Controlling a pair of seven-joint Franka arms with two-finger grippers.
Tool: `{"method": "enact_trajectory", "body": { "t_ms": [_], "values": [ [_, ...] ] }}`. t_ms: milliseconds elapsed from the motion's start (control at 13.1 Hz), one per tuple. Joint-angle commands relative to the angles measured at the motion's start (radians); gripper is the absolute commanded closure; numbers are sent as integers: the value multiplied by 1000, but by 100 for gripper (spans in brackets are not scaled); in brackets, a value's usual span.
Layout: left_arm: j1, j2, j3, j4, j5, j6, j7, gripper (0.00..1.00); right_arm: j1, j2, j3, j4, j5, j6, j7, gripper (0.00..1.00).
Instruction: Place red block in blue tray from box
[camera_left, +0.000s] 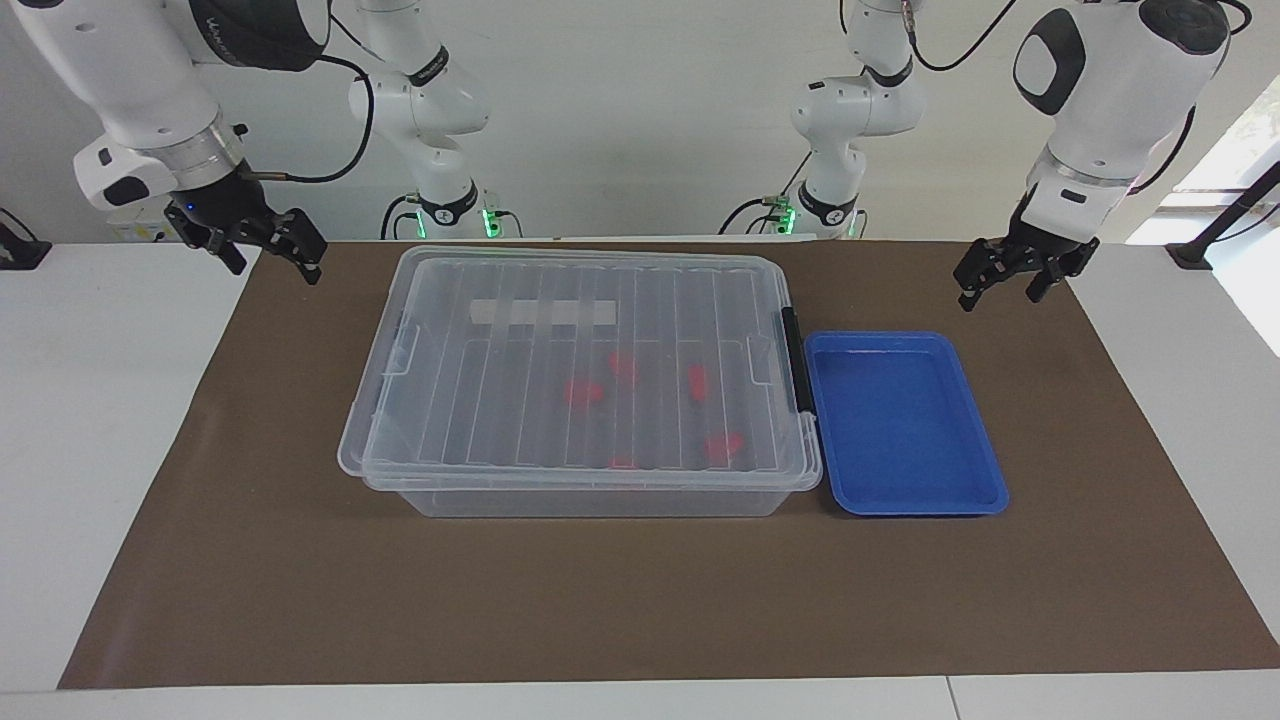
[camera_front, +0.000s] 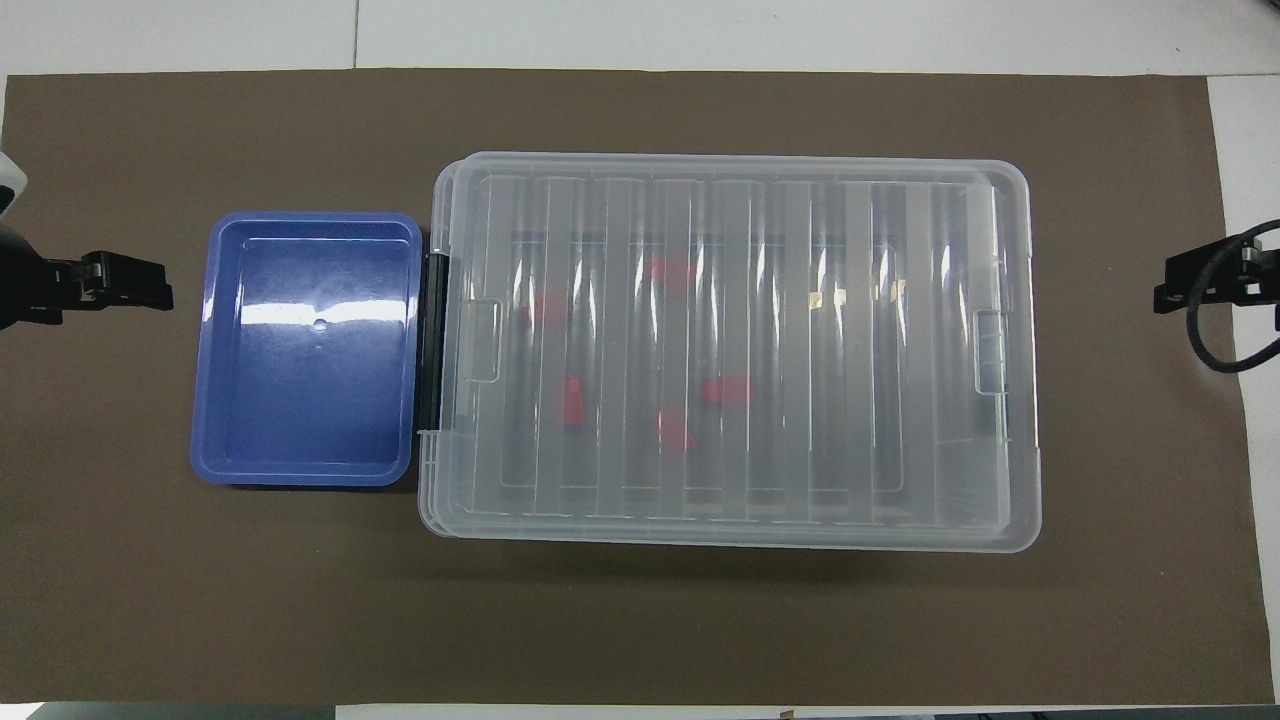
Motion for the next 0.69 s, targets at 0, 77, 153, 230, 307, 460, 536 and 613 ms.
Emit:
{"method": "enact_trajectory", "body": {
  "t_ms": [0, 77, 153, 230, 307, 460, 536, 613],
  "values": [
    [10, -15, -2, -3, -15, -14, 8, 0, -2, -6, 2, -1, 5, -20, -17, 0],
    [10, -15, -2, -3, -15, -14, 8, 0, -2, -6, 2, -1, 5, -20, -17, 0],
    [10, -15, -2, -3, -15, -14, 8, 0, -2, -6, 3, -1, 5, -19, -15, 0],
    [10, -15, -2, -3, -15, -14, 8, 0, -2, -8, 8, -3, 6, -19, -14, 0],
    [10, -15, -2, -3, -15, -14, 8, 0, -5, -9, 8, -3, 5, -20, -14, 0],
    [10, -15, -2, -3, -15, -14, 8, 0, -16, -11, 8, -6, 5, -20, -14, 0],
    [10, -15, -2, -3, -15, -14, 8, 0, -7, -12, 8, -14, 5, -20, -17, 0],
    [10, -15, -2, -3, -15, -14, 8, 0, -5, -20, 8, -26, 5, -20, -17, 0]
  ]
}}
